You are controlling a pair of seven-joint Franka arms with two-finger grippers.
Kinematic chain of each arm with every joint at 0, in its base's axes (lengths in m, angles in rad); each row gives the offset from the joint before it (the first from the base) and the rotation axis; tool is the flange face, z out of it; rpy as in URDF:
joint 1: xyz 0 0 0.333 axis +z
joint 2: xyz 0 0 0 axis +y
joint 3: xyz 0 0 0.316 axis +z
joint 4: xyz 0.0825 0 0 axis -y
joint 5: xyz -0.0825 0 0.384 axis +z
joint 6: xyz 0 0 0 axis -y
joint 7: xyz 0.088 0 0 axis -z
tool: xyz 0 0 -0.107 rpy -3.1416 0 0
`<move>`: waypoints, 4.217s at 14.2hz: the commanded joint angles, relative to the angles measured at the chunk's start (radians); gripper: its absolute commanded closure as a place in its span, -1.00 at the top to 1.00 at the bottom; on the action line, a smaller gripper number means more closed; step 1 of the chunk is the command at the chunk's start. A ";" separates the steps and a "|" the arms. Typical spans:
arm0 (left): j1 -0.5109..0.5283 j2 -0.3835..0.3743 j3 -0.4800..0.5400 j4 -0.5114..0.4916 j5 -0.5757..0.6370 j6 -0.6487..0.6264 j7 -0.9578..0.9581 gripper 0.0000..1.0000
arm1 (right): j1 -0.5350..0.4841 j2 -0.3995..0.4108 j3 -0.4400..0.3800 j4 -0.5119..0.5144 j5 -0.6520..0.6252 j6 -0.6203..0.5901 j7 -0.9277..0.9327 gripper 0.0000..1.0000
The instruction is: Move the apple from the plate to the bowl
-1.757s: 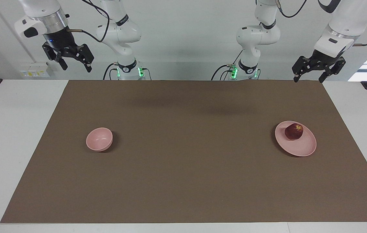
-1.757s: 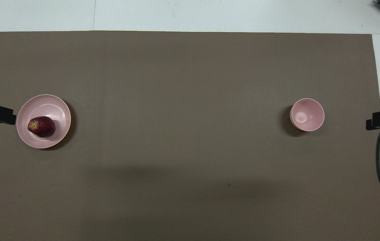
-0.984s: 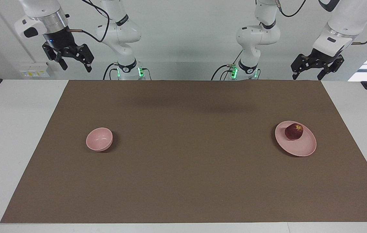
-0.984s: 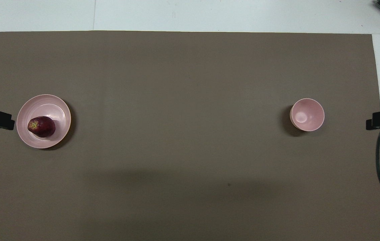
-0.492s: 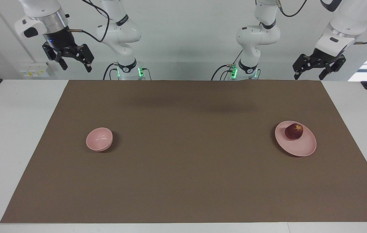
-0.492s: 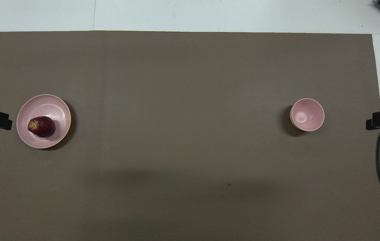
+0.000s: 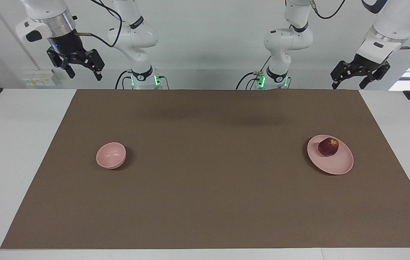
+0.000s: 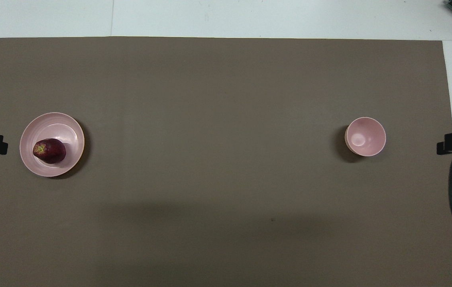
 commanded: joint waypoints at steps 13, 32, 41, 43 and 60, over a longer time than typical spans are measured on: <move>0.057 -0.024 -0.006 -0.123 0.004 0.153 0.041 1.00 | -0.007 -0.028 -0.005 -0.031 -0.034 -0.010 -0.065 1.00; 0.149 0.146 -0.006 -0.460 -0.048 0.685 0.277 1.00 | 0.002 -0.030 -0.004 -0.034 -0.034 -0.032 -0.067 1.00; 0.162 0.197 -0.006 -0.589 -0.050 0.877 0.312 1.00 | 0.002 -0.030 -0.004 -0.034 -0.034 -0.032 -0.067 1.00; 0.165 0.197 -0.006 -0.591 -0.050 0.876 0.314 1.00 | 0.004 -0.030 -0.004 -0.034 -0.034 -0.032 -0.067 1.00; -0.060 0.056 -0.023 -0.523 -0.116 0.715 0.133 -1.00 | 0.016 -0.011 0.004 -0.077 0.122 0.060 0.052 1.00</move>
